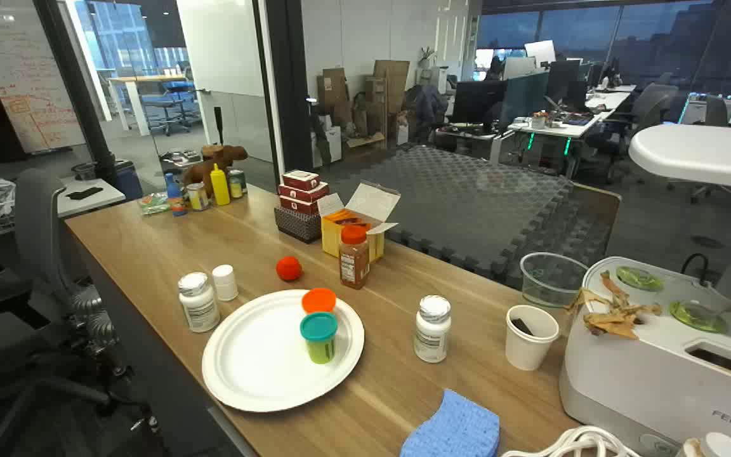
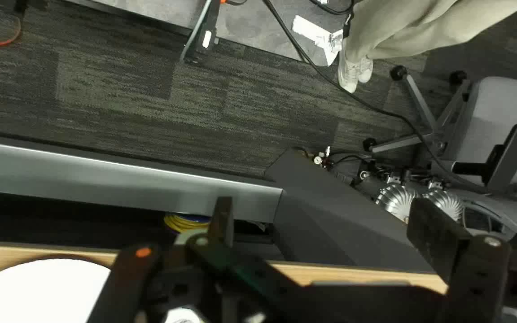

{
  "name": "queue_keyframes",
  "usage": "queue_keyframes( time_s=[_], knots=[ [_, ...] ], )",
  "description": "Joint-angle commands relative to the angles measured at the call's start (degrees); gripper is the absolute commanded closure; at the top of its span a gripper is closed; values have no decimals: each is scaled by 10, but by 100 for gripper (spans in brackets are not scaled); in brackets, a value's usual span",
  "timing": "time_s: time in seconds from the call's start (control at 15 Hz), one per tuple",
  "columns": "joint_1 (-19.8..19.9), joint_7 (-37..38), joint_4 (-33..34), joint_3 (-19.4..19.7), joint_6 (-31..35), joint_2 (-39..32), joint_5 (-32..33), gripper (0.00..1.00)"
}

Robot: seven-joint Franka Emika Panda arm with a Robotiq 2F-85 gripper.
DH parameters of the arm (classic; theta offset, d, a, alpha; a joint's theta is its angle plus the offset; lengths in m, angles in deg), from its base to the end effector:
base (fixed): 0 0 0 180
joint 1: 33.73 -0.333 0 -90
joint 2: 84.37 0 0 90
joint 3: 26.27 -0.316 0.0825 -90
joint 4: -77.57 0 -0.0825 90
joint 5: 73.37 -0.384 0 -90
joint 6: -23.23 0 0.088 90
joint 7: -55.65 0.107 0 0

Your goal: Put all the bottles and the orange ball in the plate, and then use the blue object to clean the table

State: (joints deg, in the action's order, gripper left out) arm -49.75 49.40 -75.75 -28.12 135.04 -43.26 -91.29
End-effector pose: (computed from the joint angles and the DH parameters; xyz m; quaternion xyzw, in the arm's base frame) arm 0.3076 0.1206 0.4514 -0.9802 -0.1457 0.0160 0.1330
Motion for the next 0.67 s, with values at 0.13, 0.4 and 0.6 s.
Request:
queue_keyframes(
  time_s=[0.13,0.4,0.6],
  knots=[
    [11,-6,2,-9,-3,2,-6,0],
    [11,-6,2,-9,-3,2,-6,0],
    [12,-5,4,-9,10,-9,-10,0]
  ],
)
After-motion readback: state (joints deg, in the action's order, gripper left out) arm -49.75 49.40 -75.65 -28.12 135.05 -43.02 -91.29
